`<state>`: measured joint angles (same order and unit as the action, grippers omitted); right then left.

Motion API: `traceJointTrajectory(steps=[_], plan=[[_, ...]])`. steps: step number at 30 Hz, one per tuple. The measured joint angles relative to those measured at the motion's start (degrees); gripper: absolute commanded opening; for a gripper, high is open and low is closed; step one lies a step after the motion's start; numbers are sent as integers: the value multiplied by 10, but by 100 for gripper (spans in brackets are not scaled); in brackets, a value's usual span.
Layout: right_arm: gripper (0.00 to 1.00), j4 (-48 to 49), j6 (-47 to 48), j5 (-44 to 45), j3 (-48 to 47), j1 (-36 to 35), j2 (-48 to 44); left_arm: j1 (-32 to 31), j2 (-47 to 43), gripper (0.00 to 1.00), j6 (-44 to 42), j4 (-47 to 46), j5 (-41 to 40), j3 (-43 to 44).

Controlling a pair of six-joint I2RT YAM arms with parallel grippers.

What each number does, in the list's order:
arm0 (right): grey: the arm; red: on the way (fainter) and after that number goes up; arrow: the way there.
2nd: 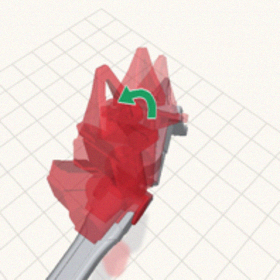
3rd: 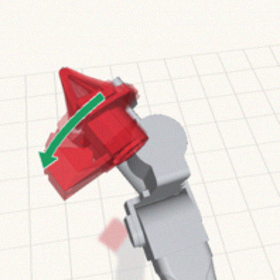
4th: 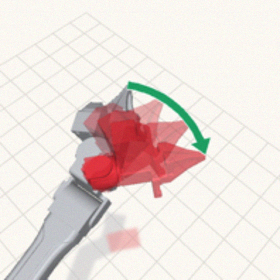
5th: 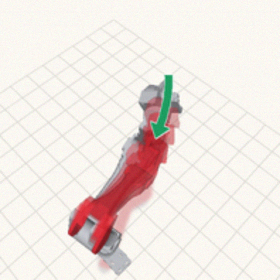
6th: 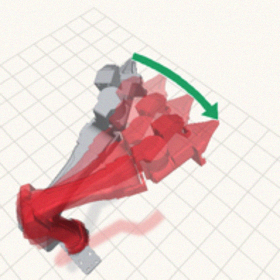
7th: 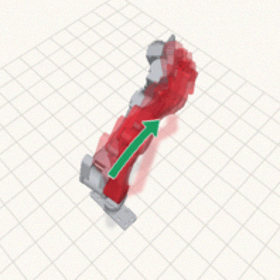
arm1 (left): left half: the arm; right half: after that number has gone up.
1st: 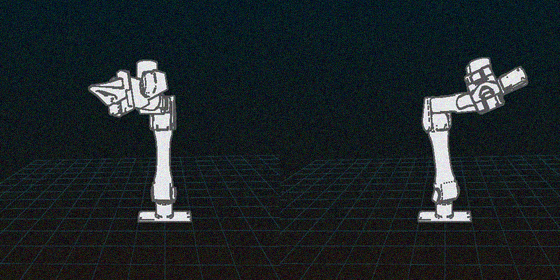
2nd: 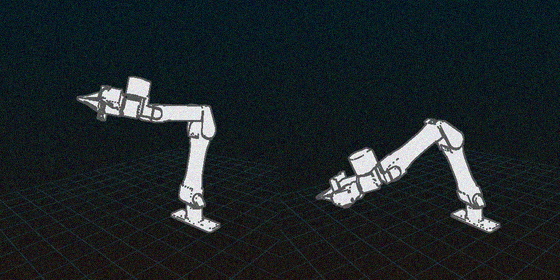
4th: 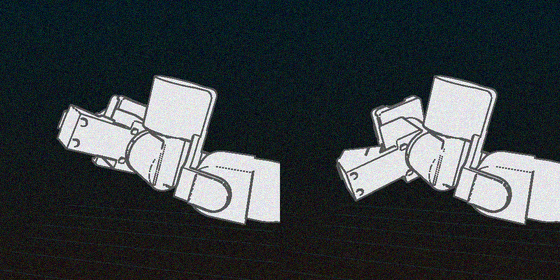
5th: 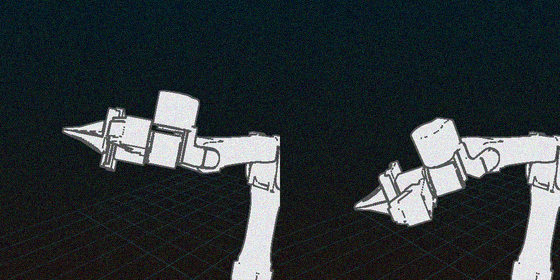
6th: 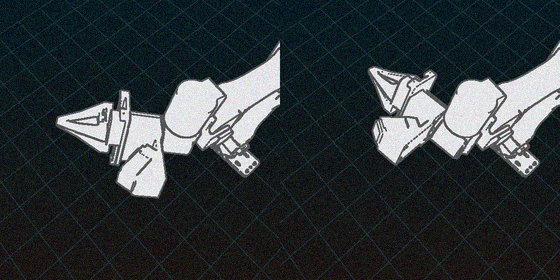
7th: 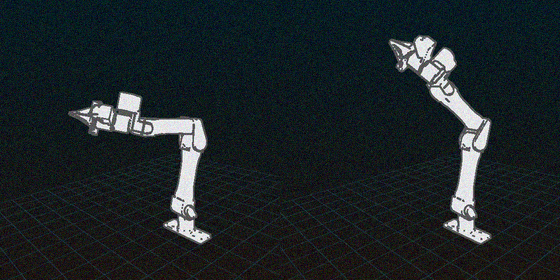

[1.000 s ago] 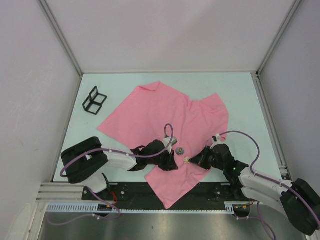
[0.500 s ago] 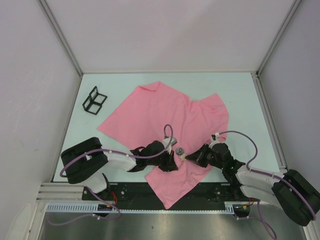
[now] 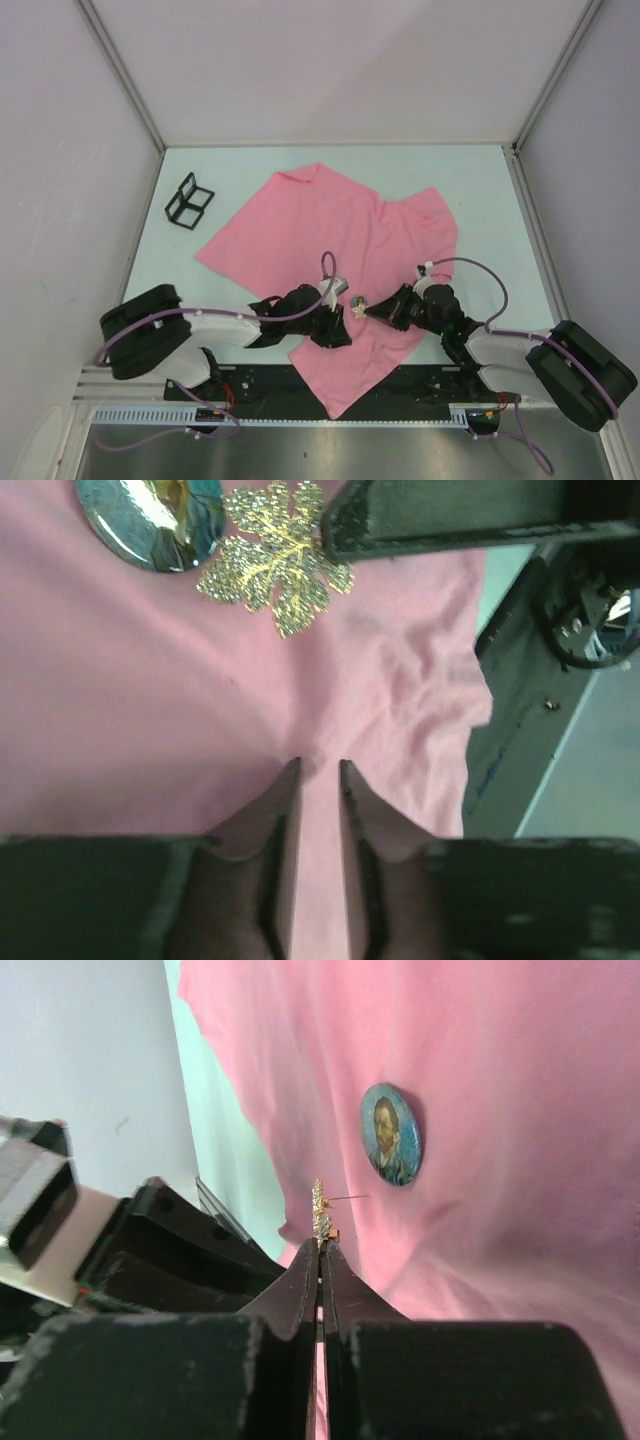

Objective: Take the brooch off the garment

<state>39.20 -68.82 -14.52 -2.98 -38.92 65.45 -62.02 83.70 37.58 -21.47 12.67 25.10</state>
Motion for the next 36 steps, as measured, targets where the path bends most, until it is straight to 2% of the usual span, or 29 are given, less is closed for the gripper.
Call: traceJointTrajectory(steps=[2,6,10,14,18,20,26,30,36], plan=[[0,-11,13,-7,0,5,-15,-1,-43,41,0,31,-1,-5],[0,-45,35,-54,-10,37,-42,0,-188,51,-18,102,-12,-4],[0,-74,50,-146,-45,72,-68,34,-320,63,-47,163,-9,14],[0,-106,92,-216,-83,77,-115,112,-396,63,-45,181,28,47],[0,-145,151,-237,-121,78,-166,169,-374,56,-8,197,79,104],[0,-174,197,-220,-137,76,-186,189,-344,51,26,221,98,138],[0,-228,364,-76,-183,29,-203,220,-299,52,165,275,114,149],[0,-199,497,35,-195,-38,-187,230,-280,51,271,307,122,159],[0,-120,679,143,-196,-126,-113,276,-220,57,371,376,132,224]])
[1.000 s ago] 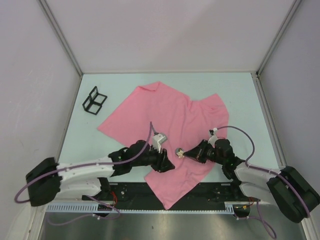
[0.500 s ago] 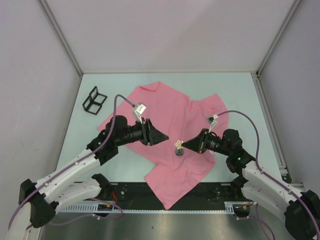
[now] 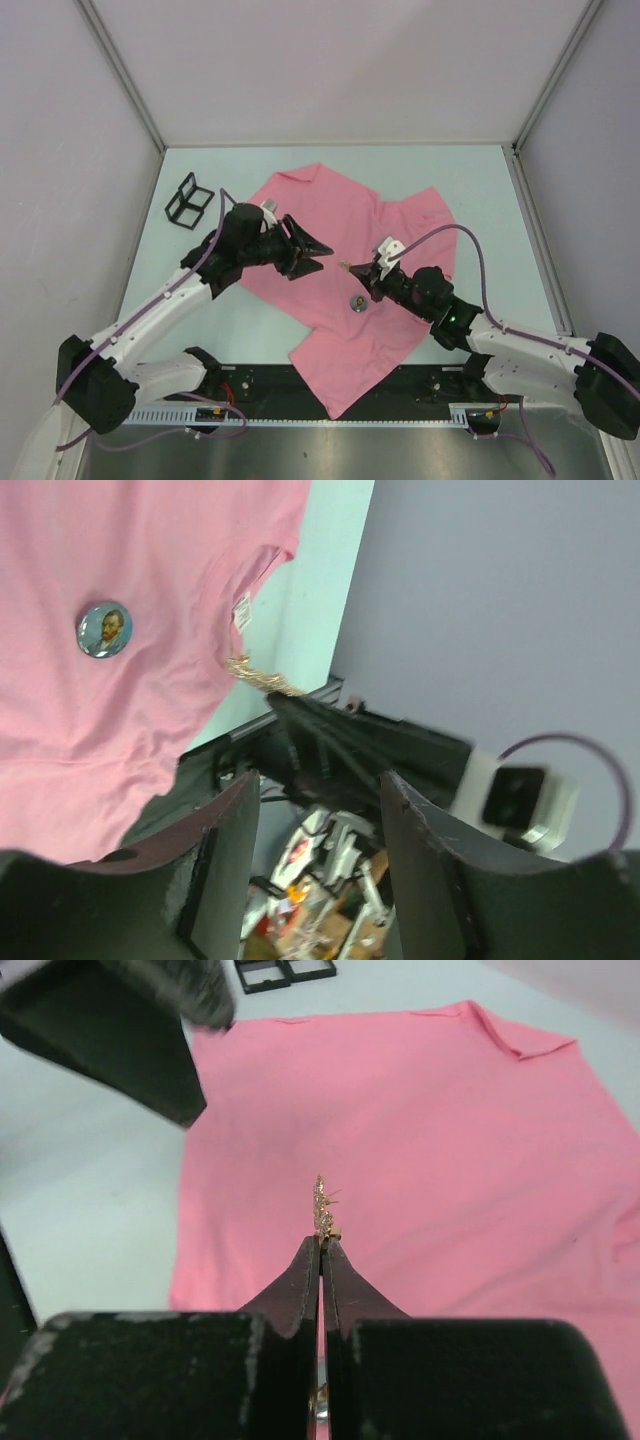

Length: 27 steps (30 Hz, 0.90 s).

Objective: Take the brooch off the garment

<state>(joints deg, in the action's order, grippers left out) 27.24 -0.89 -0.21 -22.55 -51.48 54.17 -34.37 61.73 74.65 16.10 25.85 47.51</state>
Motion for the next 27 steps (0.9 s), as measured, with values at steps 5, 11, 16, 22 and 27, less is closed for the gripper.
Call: traceJointTrajectory(steps=[5,11,16,22,27], plan=[[0,49,89,50,-11,-32,49,22,56,33,35,81,4,88],[0,84,152,83,-42,-68,89,24,140,36,40,142,36,113],[0,95,175,93,-44,-78,98,24,147,39,41,156,35,113],[0,95,189,105,-50,-82,115,24,147,51,40,155,34,113],[0,93,195,114,-53,-87,115,24,125,46,41,146,27,113]])
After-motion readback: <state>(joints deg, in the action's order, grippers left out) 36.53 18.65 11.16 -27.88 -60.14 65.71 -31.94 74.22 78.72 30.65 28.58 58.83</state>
